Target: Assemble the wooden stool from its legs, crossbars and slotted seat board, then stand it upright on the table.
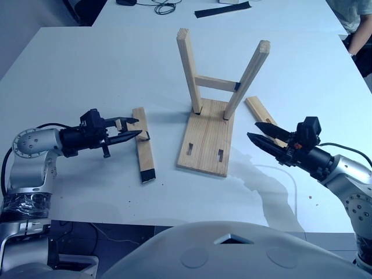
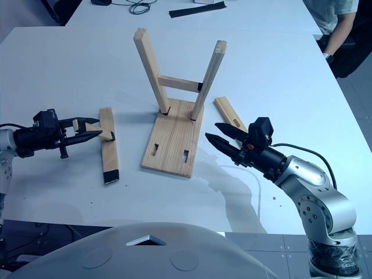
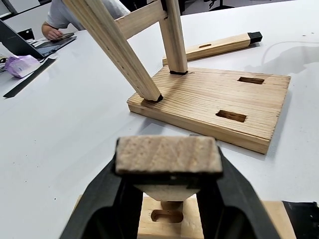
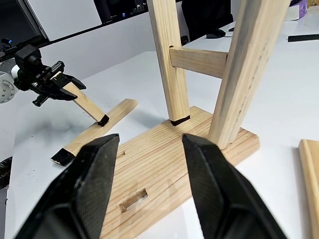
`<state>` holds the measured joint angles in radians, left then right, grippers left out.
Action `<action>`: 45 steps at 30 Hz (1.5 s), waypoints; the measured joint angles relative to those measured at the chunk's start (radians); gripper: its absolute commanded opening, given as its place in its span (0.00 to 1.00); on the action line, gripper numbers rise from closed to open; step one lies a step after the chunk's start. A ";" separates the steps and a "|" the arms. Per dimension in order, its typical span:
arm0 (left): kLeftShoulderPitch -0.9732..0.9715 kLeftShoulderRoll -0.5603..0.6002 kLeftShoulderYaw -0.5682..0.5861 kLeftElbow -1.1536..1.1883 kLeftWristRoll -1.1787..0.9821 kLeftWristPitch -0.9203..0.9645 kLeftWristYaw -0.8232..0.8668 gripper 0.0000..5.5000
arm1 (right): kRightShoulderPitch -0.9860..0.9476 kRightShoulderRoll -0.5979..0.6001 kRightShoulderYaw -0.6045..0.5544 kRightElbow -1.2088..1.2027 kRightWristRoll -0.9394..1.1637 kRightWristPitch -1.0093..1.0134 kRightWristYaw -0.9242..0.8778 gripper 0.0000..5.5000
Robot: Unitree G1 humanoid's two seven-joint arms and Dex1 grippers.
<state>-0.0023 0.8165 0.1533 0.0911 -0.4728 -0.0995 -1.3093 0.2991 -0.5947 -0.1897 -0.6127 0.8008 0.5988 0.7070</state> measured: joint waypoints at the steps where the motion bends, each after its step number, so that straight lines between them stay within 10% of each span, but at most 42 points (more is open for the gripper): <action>1: -0.003 0.000 0.000 -0.003 0.000 0.005 0.000 0.24 | 0.000 0.000 0.001 0.000 -0.002 0.000 0.000 0.42; 45: -0.149 0.074 -0.040 0.156 0.064 -0.038 -0.152 0.24 | 0.048 0.039 0.030 -0.042 -0.041 -0.018 -0.076 0.42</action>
<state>-0.1510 0.8907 0.1131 0.2468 -0.4086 -0.1376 -1.4614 0.3472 -0.5553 -0.1596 -0.6543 0.7599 0.5811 0.6307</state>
